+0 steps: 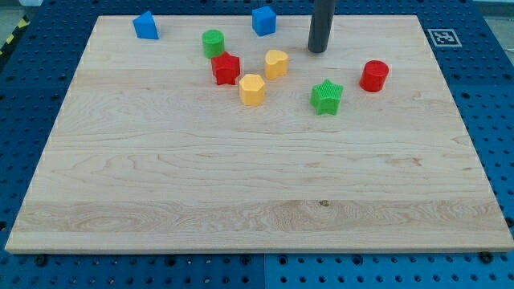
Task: Move the heart right to the red star
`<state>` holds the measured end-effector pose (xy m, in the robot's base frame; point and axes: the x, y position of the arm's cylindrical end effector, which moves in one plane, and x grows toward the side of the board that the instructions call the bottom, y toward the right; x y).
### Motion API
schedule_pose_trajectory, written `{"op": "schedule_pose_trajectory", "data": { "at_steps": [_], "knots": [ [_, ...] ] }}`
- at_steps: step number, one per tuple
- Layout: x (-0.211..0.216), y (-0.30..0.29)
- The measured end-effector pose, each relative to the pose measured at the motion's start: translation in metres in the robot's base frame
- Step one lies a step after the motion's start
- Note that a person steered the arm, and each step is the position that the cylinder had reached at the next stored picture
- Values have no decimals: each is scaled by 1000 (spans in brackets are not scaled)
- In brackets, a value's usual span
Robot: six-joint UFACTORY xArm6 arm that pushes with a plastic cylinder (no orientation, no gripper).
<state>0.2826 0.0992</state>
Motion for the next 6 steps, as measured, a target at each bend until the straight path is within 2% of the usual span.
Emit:
{"op": "schedule_pose_trajectory", "data": {
  "at_steps": [3,5,6],
  "knots": [
    [8,0],
    [29,-74],
    [29,-77]
  ]
}}
